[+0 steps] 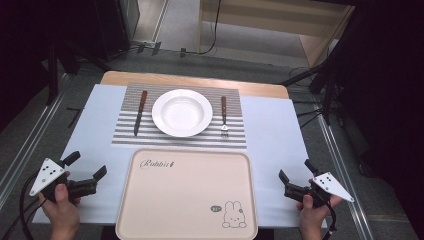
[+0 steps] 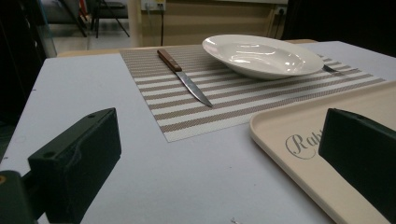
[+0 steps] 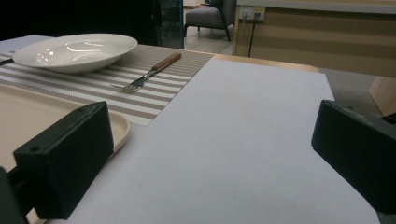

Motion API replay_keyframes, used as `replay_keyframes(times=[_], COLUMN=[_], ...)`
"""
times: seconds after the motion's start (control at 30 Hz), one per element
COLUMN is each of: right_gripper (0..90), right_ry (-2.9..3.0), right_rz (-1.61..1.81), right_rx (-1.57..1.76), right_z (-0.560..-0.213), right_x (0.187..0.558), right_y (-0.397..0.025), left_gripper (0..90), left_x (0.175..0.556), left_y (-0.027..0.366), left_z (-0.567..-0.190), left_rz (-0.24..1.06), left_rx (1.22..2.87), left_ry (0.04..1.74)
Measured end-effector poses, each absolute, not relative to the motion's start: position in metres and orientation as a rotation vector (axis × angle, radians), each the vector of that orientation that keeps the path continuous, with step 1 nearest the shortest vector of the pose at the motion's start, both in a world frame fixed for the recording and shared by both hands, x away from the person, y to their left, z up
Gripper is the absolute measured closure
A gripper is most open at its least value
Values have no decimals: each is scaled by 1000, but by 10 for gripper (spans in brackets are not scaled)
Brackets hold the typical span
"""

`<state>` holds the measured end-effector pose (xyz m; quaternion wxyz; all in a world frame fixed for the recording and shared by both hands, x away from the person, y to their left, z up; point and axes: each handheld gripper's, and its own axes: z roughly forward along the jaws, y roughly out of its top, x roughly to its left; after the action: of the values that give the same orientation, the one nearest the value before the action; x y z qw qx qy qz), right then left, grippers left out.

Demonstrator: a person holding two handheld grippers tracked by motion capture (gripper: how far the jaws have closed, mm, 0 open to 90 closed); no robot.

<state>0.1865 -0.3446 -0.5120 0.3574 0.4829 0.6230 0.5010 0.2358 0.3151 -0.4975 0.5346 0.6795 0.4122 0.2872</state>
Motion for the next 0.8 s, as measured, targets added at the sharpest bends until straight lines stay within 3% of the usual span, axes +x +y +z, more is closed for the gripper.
replay_keyframes(times=[0.8], right_gripper=[0], right_ry=[1656], right_rz=[1329], right_rx=[1197], right_z=[-514], right_x=[185], right_y=[-345], left_gripper=[0], left_x=[244], left_y=[288], left_z=[-470], left_rz=[694], left_rx=[1706], left_ry=[978])
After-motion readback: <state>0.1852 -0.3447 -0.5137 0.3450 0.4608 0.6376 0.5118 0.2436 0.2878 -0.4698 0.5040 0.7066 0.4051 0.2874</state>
